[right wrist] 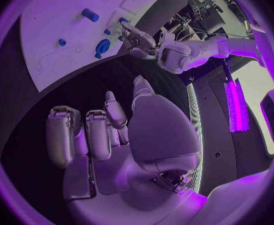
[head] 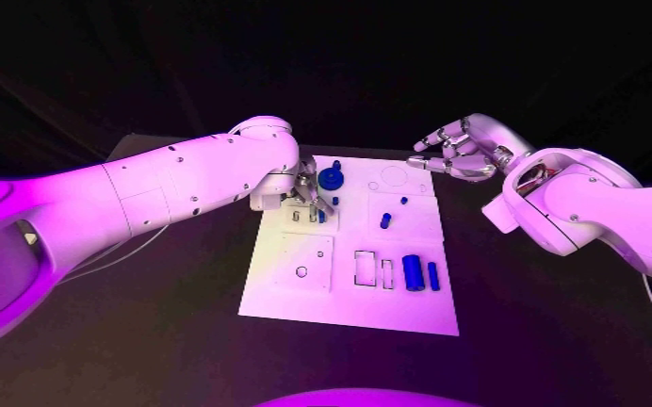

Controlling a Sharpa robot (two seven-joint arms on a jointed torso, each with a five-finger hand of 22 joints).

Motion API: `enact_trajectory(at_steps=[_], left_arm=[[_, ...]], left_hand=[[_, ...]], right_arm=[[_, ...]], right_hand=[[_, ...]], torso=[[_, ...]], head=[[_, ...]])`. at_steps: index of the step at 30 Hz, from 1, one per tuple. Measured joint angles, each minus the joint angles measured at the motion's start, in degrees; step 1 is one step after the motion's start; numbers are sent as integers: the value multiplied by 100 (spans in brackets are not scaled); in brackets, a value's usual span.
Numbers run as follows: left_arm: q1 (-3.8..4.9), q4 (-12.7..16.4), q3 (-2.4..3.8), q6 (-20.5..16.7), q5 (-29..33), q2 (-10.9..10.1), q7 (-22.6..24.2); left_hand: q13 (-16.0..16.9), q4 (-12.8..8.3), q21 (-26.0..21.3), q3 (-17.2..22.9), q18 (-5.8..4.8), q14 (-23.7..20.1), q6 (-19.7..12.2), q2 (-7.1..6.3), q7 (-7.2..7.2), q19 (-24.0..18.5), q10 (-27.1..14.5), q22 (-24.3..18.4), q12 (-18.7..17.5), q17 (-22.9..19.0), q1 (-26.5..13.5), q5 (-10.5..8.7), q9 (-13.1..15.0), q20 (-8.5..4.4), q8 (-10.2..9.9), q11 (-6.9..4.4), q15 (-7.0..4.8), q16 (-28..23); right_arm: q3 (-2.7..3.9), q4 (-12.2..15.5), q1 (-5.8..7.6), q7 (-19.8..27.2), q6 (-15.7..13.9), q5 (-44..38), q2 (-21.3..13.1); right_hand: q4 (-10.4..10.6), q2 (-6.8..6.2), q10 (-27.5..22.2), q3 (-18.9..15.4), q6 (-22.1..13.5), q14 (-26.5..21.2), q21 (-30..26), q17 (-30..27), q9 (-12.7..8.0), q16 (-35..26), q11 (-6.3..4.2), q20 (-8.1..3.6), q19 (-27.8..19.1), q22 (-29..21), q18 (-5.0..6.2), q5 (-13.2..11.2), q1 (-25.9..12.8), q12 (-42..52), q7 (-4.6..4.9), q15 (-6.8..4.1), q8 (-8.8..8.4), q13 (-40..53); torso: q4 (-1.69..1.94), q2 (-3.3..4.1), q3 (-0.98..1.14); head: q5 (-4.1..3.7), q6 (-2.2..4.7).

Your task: Assemble the parts on the task board

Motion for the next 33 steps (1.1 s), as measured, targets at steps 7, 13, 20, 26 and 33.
enact_trajectory(at_steps=[7,13,20,26,33], left_arm=[[-2,0,0,26,3,14,7],[-2,0,0,28,8,16,13],[0,0,4,23,36,15,30],[10,-1,11,21,82,14,60],[8,0,10,9,160,-15,90]], left_hand=[[0,-23,0,23,0,0,-21,50,20,0,0,14,-16,0,74,0,27,0,1,0,0,0],[-12,-89,22,95,0,0,-42,164,-1,0,0,32,-18,0,236,0,71,0,22,0,0,0],[-102,-322,22,499,1,0,-157,342,-12,0,-73,41,-148,4,759,-2,110,0,22,-12,0,0],[-178,-511,22,927,0,-21,-220,337,-8,0,-125,59,-258,4,1076,-41,90,0,-89,-21,-20,0],[-249,-155,22,1350,1,-21,-258,157,29,0,-145,73,-332,3,1223,-12,86,0,-158,-21,-20,0]], right_arm=[[0,-4,-2,-5,4,0,12],[0,-16,-4,-7,9,0,20],[-2,-24,-9,-11,17,0,27],[-3,-26,-10,-14,26,0,28],[-4,-26,-12,-18,37,0,26]], right_hand=[[0,28,0,0,0,0,0,0,1,-22,0,0,0,3,0,23,28,0,0,0,0,0],[0,28,0,0,0,0,0,-1,4,-22,0,0,0,2,0,23,28,0,0,0,0,0],[-16,28,0,-16,0,0,0,-1,4,-22,0,0,0,2,0,23,28,0,0,0,0,0],[-16,28,0,-16,0,0,0,-2,3,-22,0,0,0,1,0,23,28,0,0,0,0,0],[-16,50,22,-16,0,0,0,-2,2,-22,-21,0,0,1,0,56,51,0,0,0,0,11]], torso=[[1,1,3],[2,2,3],[1,3,7],[1,3,7],[-1,3,7]], head=[[-2,-7],[-2,-16],[-3,-17],[2,-26],[3,-26]])
